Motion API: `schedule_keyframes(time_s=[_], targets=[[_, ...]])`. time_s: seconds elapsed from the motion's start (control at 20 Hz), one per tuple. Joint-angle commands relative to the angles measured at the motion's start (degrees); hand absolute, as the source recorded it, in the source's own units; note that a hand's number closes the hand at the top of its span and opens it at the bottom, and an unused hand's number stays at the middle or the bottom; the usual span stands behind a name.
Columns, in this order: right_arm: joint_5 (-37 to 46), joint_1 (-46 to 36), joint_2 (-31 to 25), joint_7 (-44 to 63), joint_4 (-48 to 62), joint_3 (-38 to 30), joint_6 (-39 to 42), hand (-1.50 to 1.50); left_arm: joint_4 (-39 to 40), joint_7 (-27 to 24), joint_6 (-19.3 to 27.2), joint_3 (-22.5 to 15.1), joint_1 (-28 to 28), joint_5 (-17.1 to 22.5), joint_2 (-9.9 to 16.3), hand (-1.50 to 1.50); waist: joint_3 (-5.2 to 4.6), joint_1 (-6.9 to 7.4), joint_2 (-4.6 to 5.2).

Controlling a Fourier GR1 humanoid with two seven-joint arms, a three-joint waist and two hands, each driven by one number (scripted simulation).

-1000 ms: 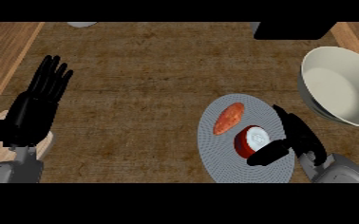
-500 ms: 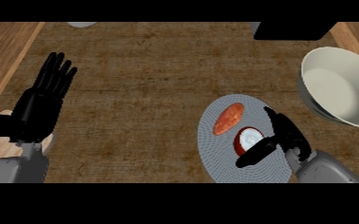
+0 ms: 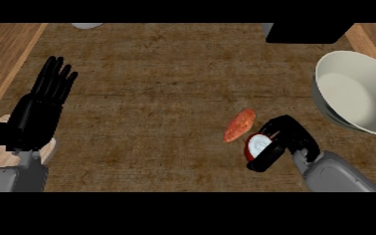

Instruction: Pick the can from the placemat and place it in the bowl

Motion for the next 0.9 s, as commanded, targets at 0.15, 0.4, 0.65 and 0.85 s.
schedule_keyframes(time_s=[0.15, 0.4, 0.65, 0.85], targets=[[3.89, -2.25, 1.37, 5.93, 2.62, 1.28, 5.59, 1.50, 0.40, 0.34, -0.42, 0.98, -0.17, -0.47, -0.21, 0.00, 0.49, -0.08, 0.60], [8.58, 1.75, -11.30, -22.79, -7.03, 7.60, 12.79, 1.50, -1.26, 2.51, 0.54, 0.79, -0.43, -0.01, -0.17, 0.00, 0.66, -1.03, 0.30], [18.62, 4.63, -21.09, -41.35, -14.48, 12.00, 10.80, 1.50, -0.39, 0.13, 1.08, 0.00, 0.61, -1.62, -1.62, 0.00, 0.66, -2.19, 0.26], [21.83, 11.65, -30.17, -48.92, -18.44, 5.66, 0.75, 1.50, -0.01, 0.27, 0.27, 1.99, 0.31, -0.36, -0.79, 0.00, 0.57, -2.50, 0.19]])
